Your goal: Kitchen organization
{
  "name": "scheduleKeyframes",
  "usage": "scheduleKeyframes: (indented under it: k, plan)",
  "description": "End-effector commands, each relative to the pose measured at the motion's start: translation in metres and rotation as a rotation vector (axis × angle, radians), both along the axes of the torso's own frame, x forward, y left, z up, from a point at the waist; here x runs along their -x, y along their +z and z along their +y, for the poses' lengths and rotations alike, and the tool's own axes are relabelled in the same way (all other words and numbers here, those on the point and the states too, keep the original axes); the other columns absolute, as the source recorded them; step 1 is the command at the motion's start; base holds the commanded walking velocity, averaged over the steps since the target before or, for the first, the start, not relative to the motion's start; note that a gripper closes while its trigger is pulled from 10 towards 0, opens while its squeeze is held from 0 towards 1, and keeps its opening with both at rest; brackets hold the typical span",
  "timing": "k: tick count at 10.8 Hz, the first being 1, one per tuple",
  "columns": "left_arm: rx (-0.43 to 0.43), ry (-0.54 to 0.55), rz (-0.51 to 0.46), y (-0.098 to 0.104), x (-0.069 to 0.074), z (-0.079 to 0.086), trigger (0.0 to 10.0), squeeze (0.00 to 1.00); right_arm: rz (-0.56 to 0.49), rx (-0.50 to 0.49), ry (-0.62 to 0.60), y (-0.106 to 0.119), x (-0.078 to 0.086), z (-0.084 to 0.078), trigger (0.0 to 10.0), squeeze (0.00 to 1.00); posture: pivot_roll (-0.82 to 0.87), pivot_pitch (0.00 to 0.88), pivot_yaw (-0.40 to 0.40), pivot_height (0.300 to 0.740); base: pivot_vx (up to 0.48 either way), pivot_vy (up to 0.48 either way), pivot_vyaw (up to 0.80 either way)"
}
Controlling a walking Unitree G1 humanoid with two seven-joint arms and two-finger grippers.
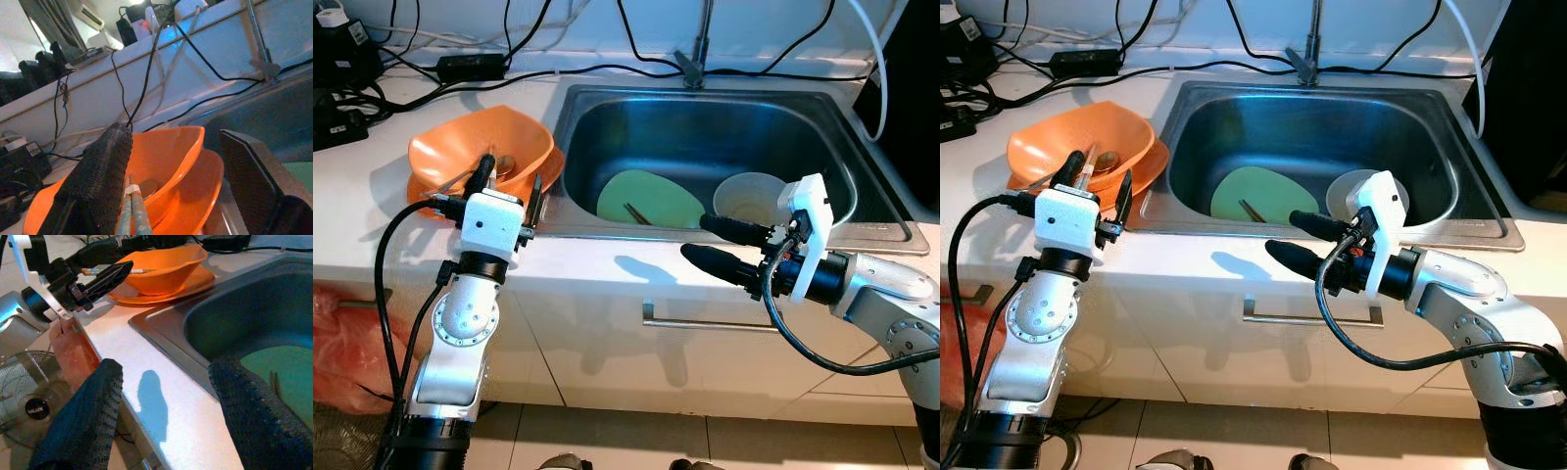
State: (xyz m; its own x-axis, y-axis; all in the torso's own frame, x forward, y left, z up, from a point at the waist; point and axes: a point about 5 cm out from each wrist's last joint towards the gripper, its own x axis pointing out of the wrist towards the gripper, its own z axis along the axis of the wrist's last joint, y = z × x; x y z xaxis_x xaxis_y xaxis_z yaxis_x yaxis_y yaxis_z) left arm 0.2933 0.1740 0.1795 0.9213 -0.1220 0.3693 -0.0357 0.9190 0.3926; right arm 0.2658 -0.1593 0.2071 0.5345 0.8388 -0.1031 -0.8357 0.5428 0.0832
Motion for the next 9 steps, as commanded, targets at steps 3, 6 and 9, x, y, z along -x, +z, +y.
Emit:
scheduleKeyframes:
  k: [3,6,9]
  plan:
    - [-0.014,0.068,0.017,-0.006,-0.004,0.015,10.0,0.0,-0.029,0.024,-0.021,0.003,0.001,-0.005,10.0,0.0,0.03,0.08,0.035,0.74,0.0,0.0,0.0]
    - [-0.02,0.065,0.013,-0.005,-0.007,0.017,0.0,0.0,-0.037,0.022,-0.031,0.004,0.0,-0.005,10.0,0.0,0.03,0.079,0.037,0.74,0.0,0.0,0.0]
    - [-0.015,0.039,0.003,-0.007,-0.008,0.013,0.0,0.0,-0.043,0.02,-0.048,0.005,-0.001,-0.006,10.0,0.0,0.02,0.08,0.042,0.74,0.0,0.0,0.0]
